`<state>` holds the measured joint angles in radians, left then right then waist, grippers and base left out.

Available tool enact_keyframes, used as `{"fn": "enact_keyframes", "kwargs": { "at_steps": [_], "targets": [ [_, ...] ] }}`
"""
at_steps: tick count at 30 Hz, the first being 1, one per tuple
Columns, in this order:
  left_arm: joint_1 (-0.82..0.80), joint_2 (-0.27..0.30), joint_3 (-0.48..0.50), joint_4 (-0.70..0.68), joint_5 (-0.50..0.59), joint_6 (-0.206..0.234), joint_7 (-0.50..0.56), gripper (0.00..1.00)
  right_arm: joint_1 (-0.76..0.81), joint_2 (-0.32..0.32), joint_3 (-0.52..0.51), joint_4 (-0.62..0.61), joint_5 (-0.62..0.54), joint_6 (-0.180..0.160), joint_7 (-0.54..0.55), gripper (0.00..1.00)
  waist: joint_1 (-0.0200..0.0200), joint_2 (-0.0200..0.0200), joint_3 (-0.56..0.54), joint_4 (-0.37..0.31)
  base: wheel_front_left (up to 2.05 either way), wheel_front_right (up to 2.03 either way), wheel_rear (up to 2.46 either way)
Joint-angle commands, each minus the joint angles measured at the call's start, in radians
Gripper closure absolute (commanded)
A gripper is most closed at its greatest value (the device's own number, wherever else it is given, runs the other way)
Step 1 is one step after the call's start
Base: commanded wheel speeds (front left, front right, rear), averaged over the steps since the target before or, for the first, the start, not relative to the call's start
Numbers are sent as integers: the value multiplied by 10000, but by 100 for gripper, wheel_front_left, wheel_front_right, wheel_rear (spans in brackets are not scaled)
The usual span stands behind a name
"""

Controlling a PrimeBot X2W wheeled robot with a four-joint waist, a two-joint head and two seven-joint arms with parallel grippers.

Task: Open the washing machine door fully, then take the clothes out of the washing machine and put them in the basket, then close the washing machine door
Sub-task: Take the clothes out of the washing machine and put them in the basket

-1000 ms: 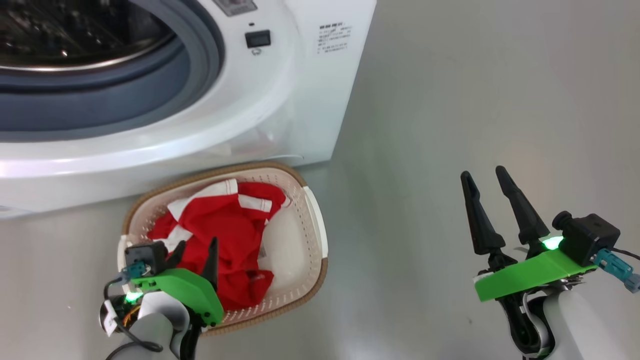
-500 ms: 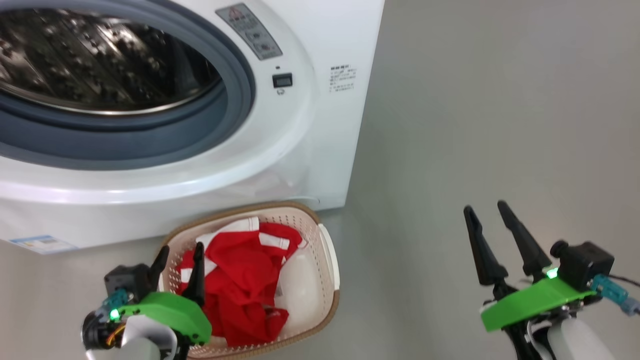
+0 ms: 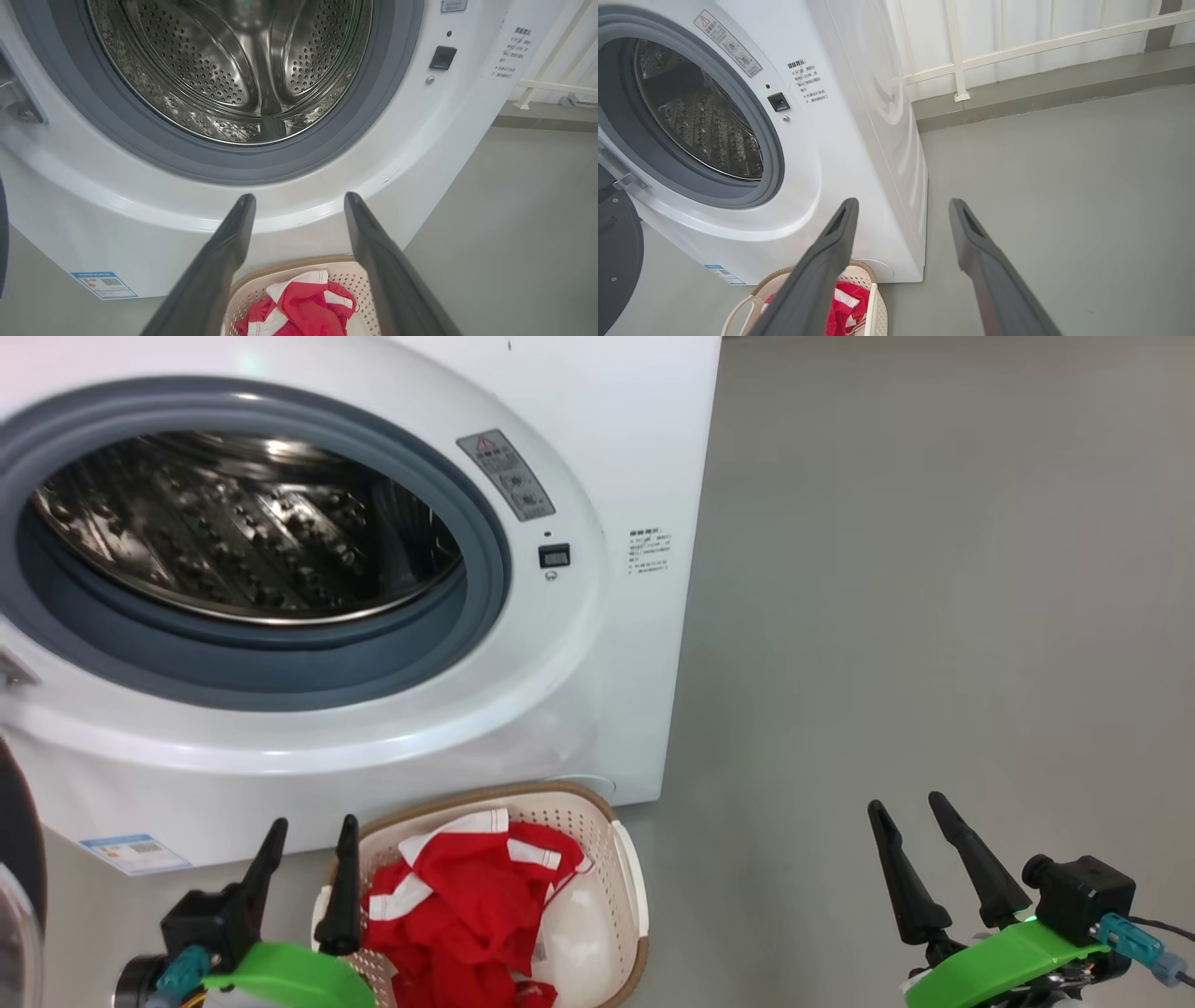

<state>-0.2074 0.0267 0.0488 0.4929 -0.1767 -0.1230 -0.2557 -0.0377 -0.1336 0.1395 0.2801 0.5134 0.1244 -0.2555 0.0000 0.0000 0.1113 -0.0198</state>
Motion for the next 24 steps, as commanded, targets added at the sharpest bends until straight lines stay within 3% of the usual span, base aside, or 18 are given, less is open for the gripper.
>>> {"fn": "enact_keyframes", "kwargs": {
  "at_steps": [1,12,24],
  "targets": [
    [68,240,348,-345,94,-15,-61,0,18,-195,172,-225,134,63,-63,0,0,0,-189,26,0,0,0],
    [1314,236,369,-1994,75,-29,-61,0,534,-240,-82,-342,128,63,-63,0,0,0,-536,32,0,0,0],
    [2511,236,285,-2995,-105,254,-61,0,1001,-212,-331,-471,95,63,-63,0,0,0,-749,73,0,0,0]
  ]
}}
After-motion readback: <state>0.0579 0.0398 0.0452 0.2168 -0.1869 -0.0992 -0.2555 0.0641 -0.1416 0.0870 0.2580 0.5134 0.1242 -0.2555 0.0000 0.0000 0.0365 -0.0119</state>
